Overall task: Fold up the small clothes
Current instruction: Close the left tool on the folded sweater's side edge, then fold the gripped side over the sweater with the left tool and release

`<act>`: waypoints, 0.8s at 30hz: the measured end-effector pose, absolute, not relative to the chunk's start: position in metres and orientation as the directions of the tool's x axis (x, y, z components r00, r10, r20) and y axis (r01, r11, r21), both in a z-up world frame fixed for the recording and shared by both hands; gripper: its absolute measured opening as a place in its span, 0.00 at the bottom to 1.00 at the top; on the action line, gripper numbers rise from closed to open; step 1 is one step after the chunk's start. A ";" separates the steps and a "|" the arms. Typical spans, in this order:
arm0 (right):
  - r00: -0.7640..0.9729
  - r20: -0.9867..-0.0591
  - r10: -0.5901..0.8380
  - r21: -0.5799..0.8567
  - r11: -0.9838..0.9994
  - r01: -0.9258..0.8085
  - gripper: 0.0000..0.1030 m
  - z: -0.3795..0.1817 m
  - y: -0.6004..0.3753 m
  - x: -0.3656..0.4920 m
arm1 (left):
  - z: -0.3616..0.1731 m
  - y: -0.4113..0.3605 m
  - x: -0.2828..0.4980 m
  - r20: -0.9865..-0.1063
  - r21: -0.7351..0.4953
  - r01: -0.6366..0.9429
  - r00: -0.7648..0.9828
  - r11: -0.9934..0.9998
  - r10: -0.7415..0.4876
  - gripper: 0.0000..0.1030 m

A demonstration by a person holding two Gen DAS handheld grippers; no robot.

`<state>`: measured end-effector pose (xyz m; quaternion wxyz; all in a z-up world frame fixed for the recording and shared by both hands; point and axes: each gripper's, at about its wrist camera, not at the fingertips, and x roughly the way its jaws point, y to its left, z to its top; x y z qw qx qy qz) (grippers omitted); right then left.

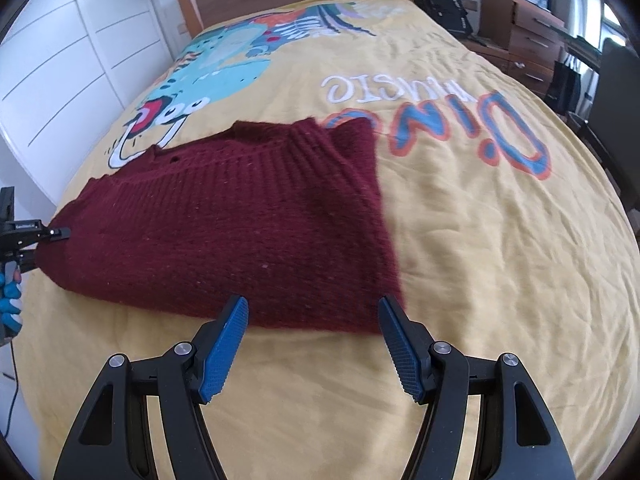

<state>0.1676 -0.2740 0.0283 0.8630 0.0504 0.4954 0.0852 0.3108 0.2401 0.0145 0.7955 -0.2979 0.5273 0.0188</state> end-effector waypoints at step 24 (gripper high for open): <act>0.523 -0.837 0.160 0.208 0.978 0.034 0.67 0.030 -0.363 0.148 | 0.100 0.056 0.384 -0.744 -0.610 -0.131 0.435 0.781 -0.508 0.23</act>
